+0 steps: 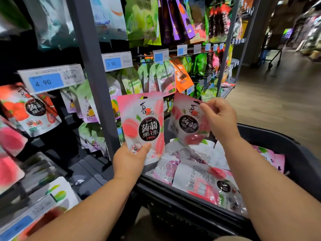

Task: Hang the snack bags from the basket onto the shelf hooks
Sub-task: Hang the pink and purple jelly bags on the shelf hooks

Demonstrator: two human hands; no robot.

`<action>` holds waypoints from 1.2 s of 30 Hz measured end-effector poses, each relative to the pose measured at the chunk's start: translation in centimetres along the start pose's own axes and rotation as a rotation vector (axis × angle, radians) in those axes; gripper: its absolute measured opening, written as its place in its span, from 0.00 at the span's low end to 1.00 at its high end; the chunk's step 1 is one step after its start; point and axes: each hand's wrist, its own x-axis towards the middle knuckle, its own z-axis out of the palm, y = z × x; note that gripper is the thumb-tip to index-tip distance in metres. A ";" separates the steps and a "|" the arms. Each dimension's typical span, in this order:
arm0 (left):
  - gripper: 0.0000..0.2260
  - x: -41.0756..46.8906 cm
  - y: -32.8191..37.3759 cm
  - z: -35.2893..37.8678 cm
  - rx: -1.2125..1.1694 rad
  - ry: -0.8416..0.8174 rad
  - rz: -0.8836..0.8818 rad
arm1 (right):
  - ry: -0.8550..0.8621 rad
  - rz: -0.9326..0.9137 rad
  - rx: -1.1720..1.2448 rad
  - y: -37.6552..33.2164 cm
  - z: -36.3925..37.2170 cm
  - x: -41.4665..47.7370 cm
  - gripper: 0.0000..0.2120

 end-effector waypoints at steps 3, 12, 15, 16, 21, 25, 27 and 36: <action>0.14 0.3 -0.3 0.1 0.028 -0.004 -0.004 | 0.054 -0.020 -0.019 -0.5 -1.2 0.3 0.10; 0.19 0.3 0.0 0.0 0.085 -0.035 -0.015 | -0.150 0.258 0.193 -0.8 -1.1 -0.9 0.07; 0.19 0.3 0.1 0.0 0.102 -0.047 -0.016 | -0.143 0.382 0.299 0.0 -0.5 -1.4 0.23; 0.18 0.3 0.1 0.0 0.099 -0.049 -0.017 | -0.145 0.439 0.344 0.2 -0.5 -1.4 0.28; 0.16 0.1 0.6 -0.3 0.044 -0.071 -0.029 | -0.457 0.600 0.503 2.6 -0.3 -2.5 0.21; 0.10 -0.4 1.0 -0.8 -0.032 -0.081 -0.065 | -0.649 0.738 0.329 4.0 -0.8 -3.8 0.22; 0.08 -0.9 1.2 -1.1 -0.075 -0.081 -0.075 | -0.741 0.776 0.265 4.0 -0.9 -4.4 0.17; 0.06 -3.1 2.6 -5.6 -0.222 -0.007 -0.057 | -0.639 0.638 0.277 -2.0 -1.1 -3.8 0.13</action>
